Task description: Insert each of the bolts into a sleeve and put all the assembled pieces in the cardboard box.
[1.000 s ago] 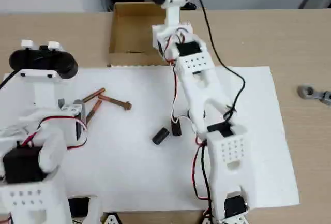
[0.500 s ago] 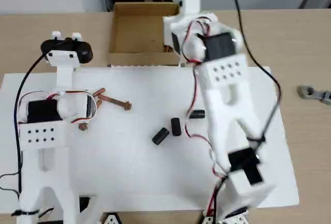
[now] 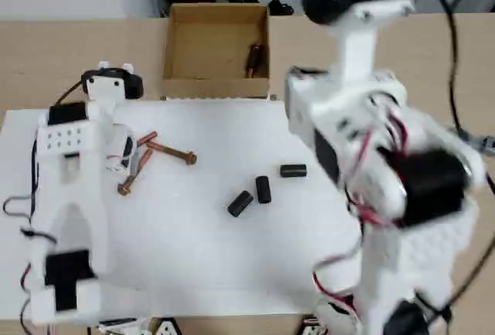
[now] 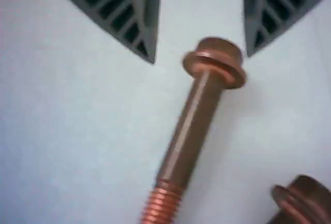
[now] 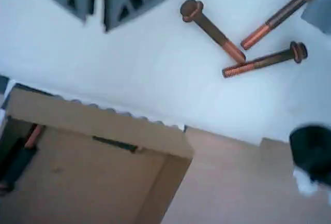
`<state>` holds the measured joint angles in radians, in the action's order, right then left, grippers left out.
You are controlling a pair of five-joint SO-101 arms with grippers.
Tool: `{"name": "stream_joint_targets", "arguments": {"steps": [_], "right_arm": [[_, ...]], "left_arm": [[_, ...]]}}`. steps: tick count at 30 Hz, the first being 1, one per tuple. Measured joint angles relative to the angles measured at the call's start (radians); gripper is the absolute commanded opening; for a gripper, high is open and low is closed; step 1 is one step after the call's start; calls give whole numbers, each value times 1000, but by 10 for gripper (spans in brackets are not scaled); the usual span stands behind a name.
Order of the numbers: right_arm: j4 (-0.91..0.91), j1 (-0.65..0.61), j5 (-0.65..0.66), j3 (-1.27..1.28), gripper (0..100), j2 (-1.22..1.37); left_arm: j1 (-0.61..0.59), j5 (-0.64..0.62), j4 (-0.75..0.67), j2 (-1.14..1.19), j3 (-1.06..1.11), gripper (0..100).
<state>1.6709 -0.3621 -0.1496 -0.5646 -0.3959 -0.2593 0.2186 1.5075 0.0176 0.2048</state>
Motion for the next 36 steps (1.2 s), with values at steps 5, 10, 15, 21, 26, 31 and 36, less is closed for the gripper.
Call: {"name": "stream_joint_targets", "arguments": {"steps": [5,10,15,21,26,31,36], "right_arm": [[0,0,29,255,5,-206],[0,0,31,534,5,-457],[-57,3,31,779,5,-715],[-81,5,31,951,5,-896],[-83,3,31,962,5,-927],[-83,5,31,962,5,-927],[-83,5,31,962,5,-927]], "left_arm": [[0,41,49,132,-92,104],[-2,77,49,164,-98,104],[-2,100,23,193,-98,104],[-2,114,-15,275,-98,104],[-2,118,-54,342,-107,104],[0,120,-69,376,-110,104],[2,135,-69,410,-126,11]]}}
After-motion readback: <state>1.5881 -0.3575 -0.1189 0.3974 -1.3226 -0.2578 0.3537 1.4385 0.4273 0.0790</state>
